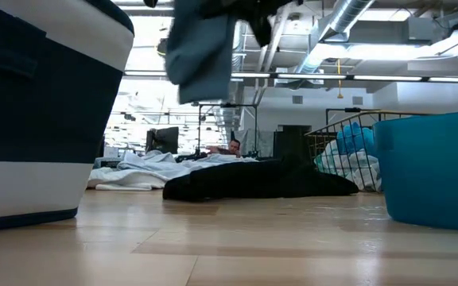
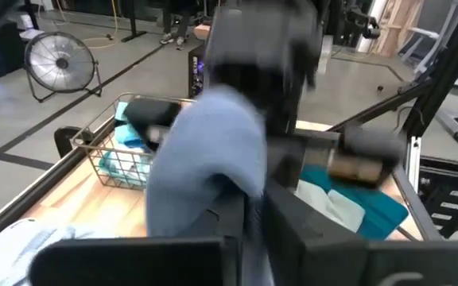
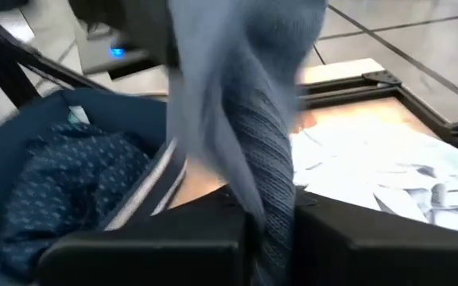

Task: Pick & Place Cloths
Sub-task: Put the gray sock into the blue bin

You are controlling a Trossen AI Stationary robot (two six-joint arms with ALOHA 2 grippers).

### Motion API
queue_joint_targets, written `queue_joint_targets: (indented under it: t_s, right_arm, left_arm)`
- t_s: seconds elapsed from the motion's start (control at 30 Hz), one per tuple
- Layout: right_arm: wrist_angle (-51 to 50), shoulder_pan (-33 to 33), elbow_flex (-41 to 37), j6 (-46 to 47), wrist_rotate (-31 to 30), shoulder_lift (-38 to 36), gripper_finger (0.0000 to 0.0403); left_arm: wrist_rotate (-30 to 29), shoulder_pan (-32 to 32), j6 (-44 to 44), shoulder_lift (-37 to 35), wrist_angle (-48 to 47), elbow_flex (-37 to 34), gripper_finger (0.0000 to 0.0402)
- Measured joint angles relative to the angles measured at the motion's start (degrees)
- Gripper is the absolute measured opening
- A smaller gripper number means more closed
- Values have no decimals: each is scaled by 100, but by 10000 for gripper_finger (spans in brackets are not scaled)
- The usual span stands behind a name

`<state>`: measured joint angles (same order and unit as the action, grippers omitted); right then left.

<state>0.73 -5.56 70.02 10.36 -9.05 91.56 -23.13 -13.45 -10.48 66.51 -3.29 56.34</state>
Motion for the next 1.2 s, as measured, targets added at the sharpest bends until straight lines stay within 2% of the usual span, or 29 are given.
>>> queue_joint_targets:
  t_s: [0.17, 0.33, 0.43, 0.57, 0.73, 0.87, 1.03, 1.2]
  right_arm:
    - [-1130, 2, 7, 21, -199, -925, 3]
    - [-2923, -104, 13, 422, -535, -2047, 2]
    - [-4247, -418, 15, 979, -624, -2574, 1]
    - [-6099, -1183, 13, 2070, -857, -2905, 1]
    - [-7672, -2397, 9, 3278, -1484, -2765, 1]
    - [-8309, -3108, 5, 3742, -2092, -2334, 1]
    - [-8637, -3517, -21, 4155, -2659, -1535, 0]
    - [-8300, -3721, -297, 4367, -2448, -845, 0]
  left_arm:
    - [2, -2, -43, -1, -209, 0, 95]
    - [2, -17, -233, -1, -194, 0, 170]
    - [2, -15, -354, -1, -194, 0, 198]
    - [2, -15, -367, -1, -194, 0, 211]
    - [2, -15, -360, -1, -195, 0, 204]
    - [2, -15, -356, -1, -194, 0, 197]
    - [2, -15, -355, -1, -194, 0, 190]
    - [2, -15, -387, -1, -192, 0, 187]
